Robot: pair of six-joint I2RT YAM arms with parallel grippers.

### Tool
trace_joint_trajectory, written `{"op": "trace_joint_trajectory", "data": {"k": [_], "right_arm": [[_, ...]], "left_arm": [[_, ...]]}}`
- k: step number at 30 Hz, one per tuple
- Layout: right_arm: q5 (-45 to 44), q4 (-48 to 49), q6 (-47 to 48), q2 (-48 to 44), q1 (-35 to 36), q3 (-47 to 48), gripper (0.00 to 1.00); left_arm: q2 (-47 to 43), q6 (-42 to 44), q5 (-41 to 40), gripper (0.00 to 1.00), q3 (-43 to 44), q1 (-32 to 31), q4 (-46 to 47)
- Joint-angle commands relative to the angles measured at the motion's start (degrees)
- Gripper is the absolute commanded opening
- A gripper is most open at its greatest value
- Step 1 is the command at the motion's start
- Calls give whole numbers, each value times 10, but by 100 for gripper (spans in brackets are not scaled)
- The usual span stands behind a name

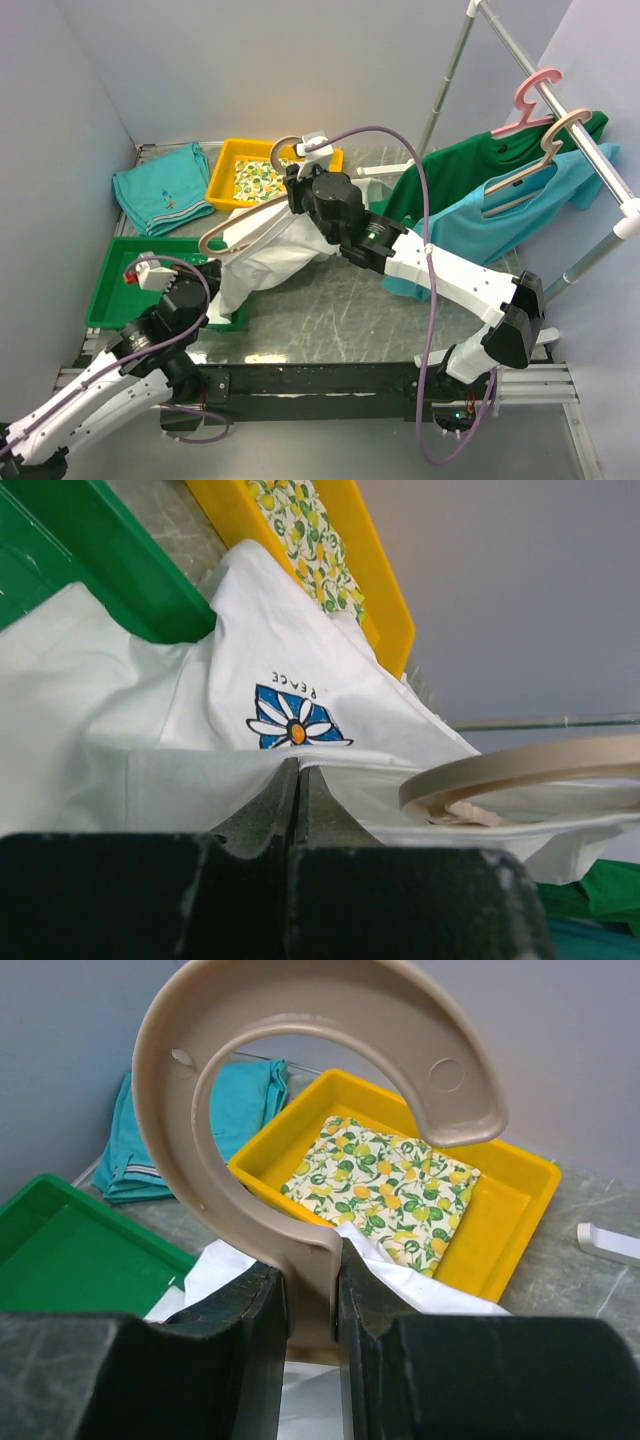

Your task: Place the t-shirt on the hanger

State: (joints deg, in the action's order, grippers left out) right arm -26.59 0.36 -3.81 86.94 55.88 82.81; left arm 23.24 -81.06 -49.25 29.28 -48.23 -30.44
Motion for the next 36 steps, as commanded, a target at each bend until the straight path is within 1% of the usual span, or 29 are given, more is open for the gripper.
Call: {"op": "trace_joint_trajectory", "data": {"k": [1, 4, 8, 13, 16, 17, 19, 20, 21, 22, 23, 24, 25, 26, 28, 29, 30, 31, 32, 33, 34, 36], "right_arm": [[-43, 40, 48, -26, -9, 6, 0], [-53, 38, 57, -16, -9, 16, 0], [-71, 41, 73, -5, -9, 24, 0], [-93, 41, 85, 7, -9, 42, 0], [-92, 42, 95, 17, -6, 67, 0], [-96, 45, 100, 24, -4, 77, 0], [-104, 51, 127, 35, 6, 110, 0], [-111, 51, 134, 48, 9, 122, 0], [-112, 47, 142, 56, 10, 152, 0], [-112, 41, 144, 62, 12, 166, 0], [-112, 43, 146, 71, 13, 178, 0], [-109, 45, 157, 75, 15, 199, 0], [-112, 47, 165, 81, 20, 212, 0], [-115, 53, 173, 92, 22, 225, 0], [-122, 57, 197, 106, 26, 265, 0], [-122, 55, 202, 121, 25, 278, 0], [-127, 51, 205, 129, 26, 309, 0], [-129, 46, 207, 138, 26, 327, 0], [-131, 38, 207, 155, 26, 342, 0], [-144, 43, 210, 165, 26, 372, 0], [-176, 45, 214, 184, 25, 388, 0], [-194, 33, 212, 199, 19, 436, 0]], "left_arm": [[8, 110, 38, 1, 24, 52, 31], [15, 142, 64, 1, 39, 92, 41], [16, 175, 84, 1, 67, 115, 35], [16, 215, 87, 1, 115, 123, 16], [29, 257, 82, 1, 161, 123, 6], [36, 281, 78, 1, 190, 124, 6], [48, 316, 77, 1, 224, 124, 21], [66, 344, 79, 1, 266, 123, 23], [77, 365, 86, 1, 286, 123, 29], [89, 389, 99, 1, 306, 123, 55], [121, 442, 114, 1, 350, 124, 66], [143, 462, 148, 1, 376, 123, 71], [165, 484, 165, 1, 403, 123, 77], [208, 527, 186, 1, 455, 124, 81], [265, 556, 228, 1, 511, 123, 90], [279, 579, 245, 1, 557, 123, 97], [293, 586, 259, 1, 580, 123, 100], [324, 593, 292, 1, 602, 123, 97], [340, 597, 297, 1, 645, 123, 81], [352, 597, 299, 1, 659, 123, 77], [363, 594, 300, 1, 666, 123, 73], [364, 590, 301, 1, 655, 124, 80]]}}
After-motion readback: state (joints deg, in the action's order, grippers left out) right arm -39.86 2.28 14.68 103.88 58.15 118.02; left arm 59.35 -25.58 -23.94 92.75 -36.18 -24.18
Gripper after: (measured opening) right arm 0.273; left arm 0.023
